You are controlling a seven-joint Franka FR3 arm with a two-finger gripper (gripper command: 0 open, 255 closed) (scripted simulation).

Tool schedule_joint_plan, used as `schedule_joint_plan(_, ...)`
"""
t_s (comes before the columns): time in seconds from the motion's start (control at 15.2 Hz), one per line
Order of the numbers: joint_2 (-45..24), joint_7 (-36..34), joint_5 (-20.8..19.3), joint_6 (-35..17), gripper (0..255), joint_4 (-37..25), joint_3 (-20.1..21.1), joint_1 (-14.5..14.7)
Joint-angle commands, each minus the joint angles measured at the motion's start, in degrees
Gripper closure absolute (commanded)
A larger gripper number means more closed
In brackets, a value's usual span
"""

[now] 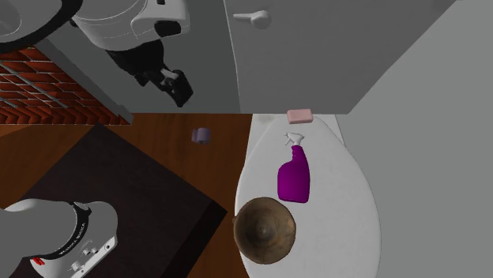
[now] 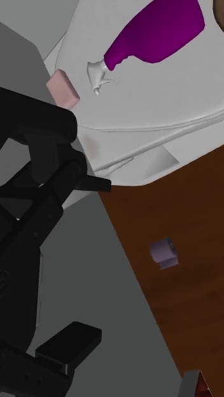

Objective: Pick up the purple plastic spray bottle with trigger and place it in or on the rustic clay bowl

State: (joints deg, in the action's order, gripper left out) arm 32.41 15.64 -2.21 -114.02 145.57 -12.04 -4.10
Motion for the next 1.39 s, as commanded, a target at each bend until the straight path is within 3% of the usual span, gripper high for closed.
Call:
schedule_joint_plan(0.0,-2.9,3.8,-0.9,-2.7,0,0.2,-2.3,-0.3)
schedule_joint_plan(0.59,-21.7,21.2,0.5,-13.3,0,-6.0,-11.4,0.0)
schedule_joint_plan(0.99,-36.5,34.6,7.0,-17.8,0,-13.9,-14.6,-0.7)
schedule_joint_plan(1.32,-49.0,44.8,13.1,-19.3,0,-22.7,-13.8,-4.0)
